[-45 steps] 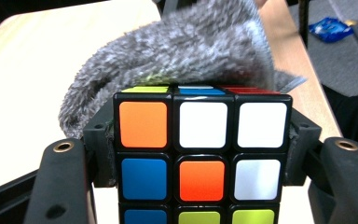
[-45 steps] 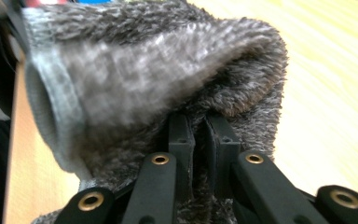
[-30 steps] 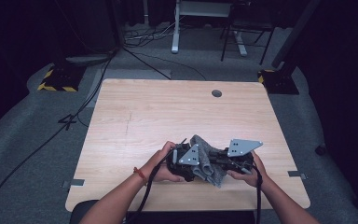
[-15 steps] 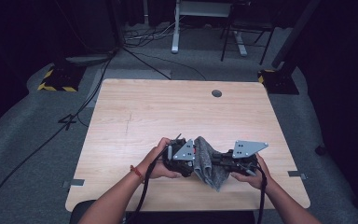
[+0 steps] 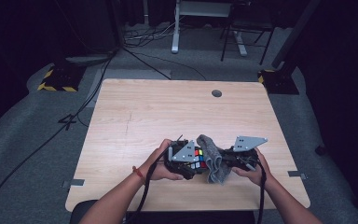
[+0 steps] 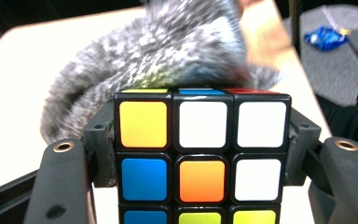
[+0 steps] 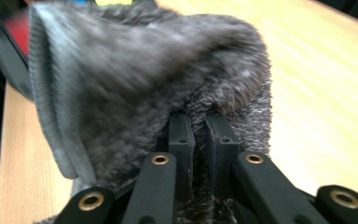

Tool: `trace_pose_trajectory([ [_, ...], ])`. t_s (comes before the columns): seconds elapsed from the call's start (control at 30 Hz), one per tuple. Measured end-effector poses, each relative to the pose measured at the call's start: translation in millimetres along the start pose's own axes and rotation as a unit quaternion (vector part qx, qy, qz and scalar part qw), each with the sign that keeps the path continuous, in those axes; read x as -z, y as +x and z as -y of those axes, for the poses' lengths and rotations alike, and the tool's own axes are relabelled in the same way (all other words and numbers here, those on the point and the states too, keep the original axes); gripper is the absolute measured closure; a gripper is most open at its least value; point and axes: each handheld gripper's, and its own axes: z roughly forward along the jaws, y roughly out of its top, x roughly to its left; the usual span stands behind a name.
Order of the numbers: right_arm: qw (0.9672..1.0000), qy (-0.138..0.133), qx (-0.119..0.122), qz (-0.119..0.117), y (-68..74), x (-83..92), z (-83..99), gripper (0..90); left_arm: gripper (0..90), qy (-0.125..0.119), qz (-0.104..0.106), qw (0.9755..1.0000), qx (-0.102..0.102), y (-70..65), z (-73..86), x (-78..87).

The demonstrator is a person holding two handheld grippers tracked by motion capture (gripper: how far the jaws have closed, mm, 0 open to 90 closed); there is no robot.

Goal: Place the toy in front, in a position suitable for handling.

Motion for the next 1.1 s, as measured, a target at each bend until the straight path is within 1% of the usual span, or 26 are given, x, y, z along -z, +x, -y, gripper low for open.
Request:
trace_pose_trajectory([
  [0.03,1.0000,0.007,0.005,-0.001,2.0,-2.5,-0.5,82.7,33.6,-0.003,0.004,1.0000,0.001,0.0,-0.1,0.0],
  [0.1,0.9998,0.007,0.012,-0.012,6.9,-6.6,-2.2,82.7,33.6,-0.007,0.007,1.0000,-0.001,-1.3,-0.3,-1.0],
  [0.17,0.9995,0.012,0.022,-0.017,11.7,-9.6,-4.8,82.7,33.5,-0.011,0.010,0.9999,-0.001,-1.3,-0.6,-1.5],
  [0.23,0.9993,0.011,0.017,-0.030,13.1,-12.3,-3.6,82.7,33.3,-0.012,0.011,0.9999,0.000,-1.2,-0.7,-1.8],
  [0.3,0.9991,0.011,0.014,-0.040,13.2,-14.3,-1.3,82.8,33.1,-0.010,0.023,0.9997,0.006,0.5,1.3,-4.5],
  [0.33,0.9990,0.010,0.011,-0.042,13.3,-14.4,-0.7,82.8,32.8,-0.010,0.025,0.9996,0.010,0.5,2.0,-5.2],
  [0.37,0.9990,0.010,0.010,-0.042,13.3,-14.2,-0.7,82.8,32.5,-0.009,0.027,0.9996,0.007,1.0,2.8,-5.6],
  [0.4,0.9991,0.005,0.008,-0.042,12.9,-12.7,-1.4,82.8,31.7,-0.004,0.026,0.9996,0.006,0.7,3.1,-6.3],
  [0.43,0.9991,0.004,0.008,-0.041,12.8,-11.2,-2.3,82.8,31.4,0.006,0.017,0.9998,0.000,0.0,3.2,-7.6],
  [0.5,0.9995,0.000,0.009,-0.029,12.9,-6.6,-3.9,82.8,31.4,0.029,0.005,0.9996,-0.006,-1.4,5.4,-11.0],
  [0.53,0.9995,-0.007,0.003,-0.029,12.3,-3.2,-3.9,82.8,31.7,0.044,-0.006,0.9990,-0.012,-2.3,6.3,-13.2],
  [0.57,0.9996,-0.009,0.004,-0.026,12.9,-0.4,-4.3,82.8,32.9,0.059,-0.016,0.9980,-0.018,-2.6,6.6,-15.2],
  [0.6,0.9996,-0.013,0.006,-0.024,13.9,1.7,-5.1,82.8,32.9,0.074,-0.025,0.9967,-0.019,-3.4,7.8,-18.6],
  [0.63,0.9995,-0.018,0.009,-0.024,16.1,4.8,-7.6,82.8,33.1,0.073,-0.024,0.9969,-0.019,-3.6,8.6,-19.3],
  [0.7,0.9995,-0.017,0.020,-0.018,18.9,7.0,-11.2,82.7,33.3,0.060,-0.016,0.9980,-0.012,-1.0,8.5,-16.4],
  [0.77,0.9992,-0.030,0.014,-0.020,18.8,8.2,-11.7,82.7,33.4,0.054,-0.018,0.9983,-0.007,1.6,7.6,-13.1],
  [0.8,0.9991,-0.031,0.017,-0.022,19.0,8.8,-12.3,82.7,33.5,0.046,-0.017,0.9988,0.000,2.8,7.7,-12.0],
  [0.83,0.9992,-0.029,0.019,-0.019,19.6,9.2,-13.0,82.7,33.5,0.042,-0.014,0.9990,0.003,4.1,7.8,-11.4],
  [0.87,0.9992,-0.029,0.020,-0.018,19.6,8.7,-13.1,82.7,33.5,0.041,-0.014,0.9990,0.006,4.6,7.9,-11.0],
  [0.93,0.9994,-0.017,0.023,-0.017,19.1,4.2,-11.4,82.7,33.5,0.037,-0.013,0.9992,0.012,5.3,8.4,-10.1],
  [0.97,0.9996,-0.010,0.021,-0.019,18.7,1.6,-9.7,82.8,33.5,0.035,-0.017,0.9992,0.012,5.8,8.3,-8.9],
  [1.0,0.9996,0.003,0.019,-0.021,18.3,-1.5,-7.7,82.7,33.6,0.032,-0.019,0.9993,0.011,6.3,7.8,-7.8],
  [1.03,0.9995,0.013,0.020,-0.020,18.5,-3.6,-6.3,82.7,33.6,0.026,-0.015,0.9994,0.016,6.7,6.8,-6.3],
  [1.07,0.9993,0.021,0.022,-0.020,18.7,-6.0,-4.3,82.7,33.6,0.024,-0.014,0.9995,0.017,7.6,5.8,-4.7],
  [1.1,0.9993,0.022,0.018,-0.026,18.9,-7.1,-2.6,82.7,33.6,0.022,-0.017,0.9995,0.016,8.2,5.8,-3.8],
])
